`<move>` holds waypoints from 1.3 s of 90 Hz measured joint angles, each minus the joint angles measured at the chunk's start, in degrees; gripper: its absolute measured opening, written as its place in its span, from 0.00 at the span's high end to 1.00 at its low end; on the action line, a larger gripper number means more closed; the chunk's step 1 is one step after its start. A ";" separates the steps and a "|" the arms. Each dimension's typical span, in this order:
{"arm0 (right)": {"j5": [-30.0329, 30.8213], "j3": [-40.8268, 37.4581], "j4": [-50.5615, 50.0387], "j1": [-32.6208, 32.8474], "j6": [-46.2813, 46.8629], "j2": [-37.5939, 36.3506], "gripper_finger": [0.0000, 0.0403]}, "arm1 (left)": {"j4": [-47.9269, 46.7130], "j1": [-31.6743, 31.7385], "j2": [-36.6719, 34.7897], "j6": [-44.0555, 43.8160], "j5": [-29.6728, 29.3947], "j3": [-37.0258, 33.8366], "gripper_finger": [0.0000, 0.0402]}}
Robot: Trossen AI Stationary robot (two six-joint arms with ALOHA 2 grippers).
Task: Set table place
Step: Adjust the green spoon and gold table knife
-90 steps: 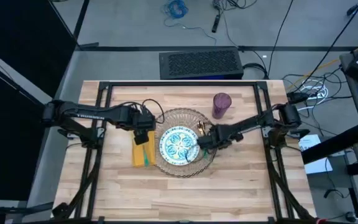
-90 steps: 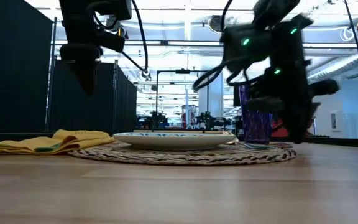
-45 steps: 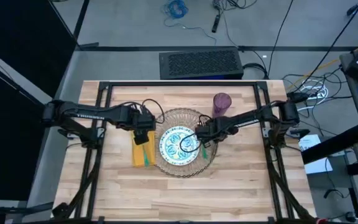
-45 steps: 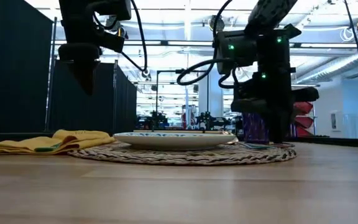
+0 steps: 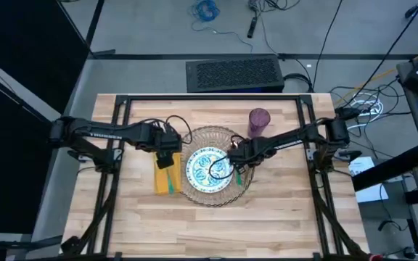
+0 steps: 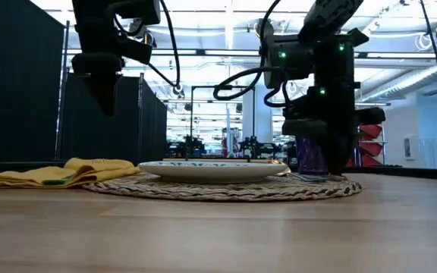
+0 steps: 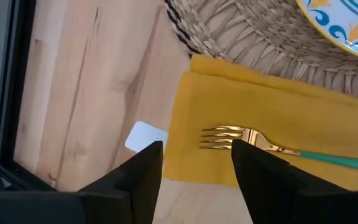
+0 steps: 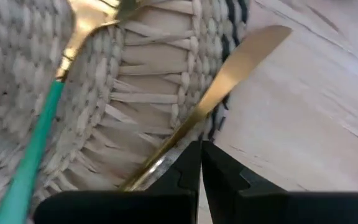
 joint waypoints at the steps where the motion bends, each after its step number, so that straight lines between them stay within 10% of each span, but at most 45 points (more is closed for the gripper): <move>1: 0.07 0.00 -0.03 -0.08 0.03 0.00 1.00 | -0.01 0.00 0.00 0.00 0.00 0.00 0.56; 117: 3.32 0.00 6.43 -8.46 -16.67 0.00 1.00 | -0.06 0.00 0.00 0.00 0.11 -0.02 0.56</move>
